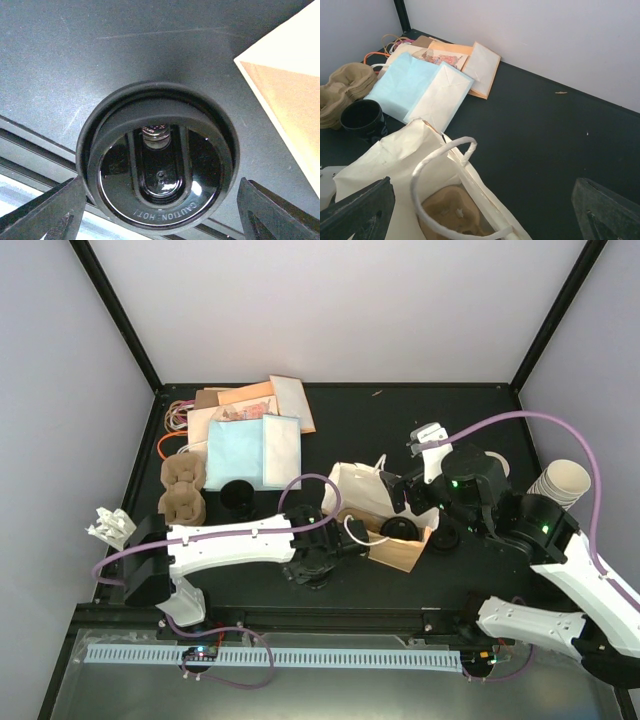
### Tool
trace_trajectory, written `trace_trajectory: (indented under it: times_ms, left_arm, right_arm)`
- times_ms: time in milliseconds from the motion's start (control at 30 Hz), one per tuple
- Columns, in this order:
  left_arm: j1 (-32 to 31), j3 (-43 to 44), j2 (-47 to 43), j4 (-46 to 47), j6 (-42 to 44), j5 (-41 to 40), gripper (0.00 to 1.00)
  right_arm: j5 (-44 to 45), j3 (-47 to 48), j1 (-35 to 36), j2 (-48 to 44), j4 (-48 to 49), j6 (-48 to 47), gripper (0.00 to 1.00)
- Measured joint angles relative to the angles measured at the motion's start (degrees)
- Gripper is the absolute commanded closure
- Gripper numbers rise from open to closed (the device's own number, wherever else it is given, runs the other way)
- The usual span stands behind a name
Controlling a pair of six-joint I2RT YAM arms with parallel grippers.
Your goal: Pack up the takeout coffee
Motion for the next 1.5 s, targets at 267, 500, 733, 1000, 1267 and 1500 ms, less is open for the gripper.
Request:
trace_trajectory:
  times_ms: [267,500,733,1000,1267,1500]
  left_arm:
    - [1.8,0.8,0.1,-0.4,0.9,0.0,0.14]
    - [2.5,0.8,1.0,-0.3,1.7,0.5,0.12]
    - [2.9,0.8,1.4,0.8,2.2,1.8,0.2]
    - [3.1,0.8,1.6,0.9,2.1,3.4,0.23]
    - [3.3,0.8,2.5,0.9,2.2,5.9,0.09]
    - [3.3,0.8,2.9,1.2,2.3,7.3,0.2]
  right_arm:
    - [-1.0,0.0,0.0,-0.2,0.9,-0.2,0.01]
    - [-1.2,-0.2,0.0,-0.2,1.0,-0.4,0.01]
    - [-1.3,-0.2,0.0,-0.2,1.2,-0.4,0.01]
    - [-1.3,-0.2,0.0,-0.2,1.3,-0.4,0.01]
    - [-1.4,-0.3,0.0,-0.2,1.3,-0.4,0.01]
    - [-1.4,-0.3,0.0,-0.2,1.7,-0.4,0.01]
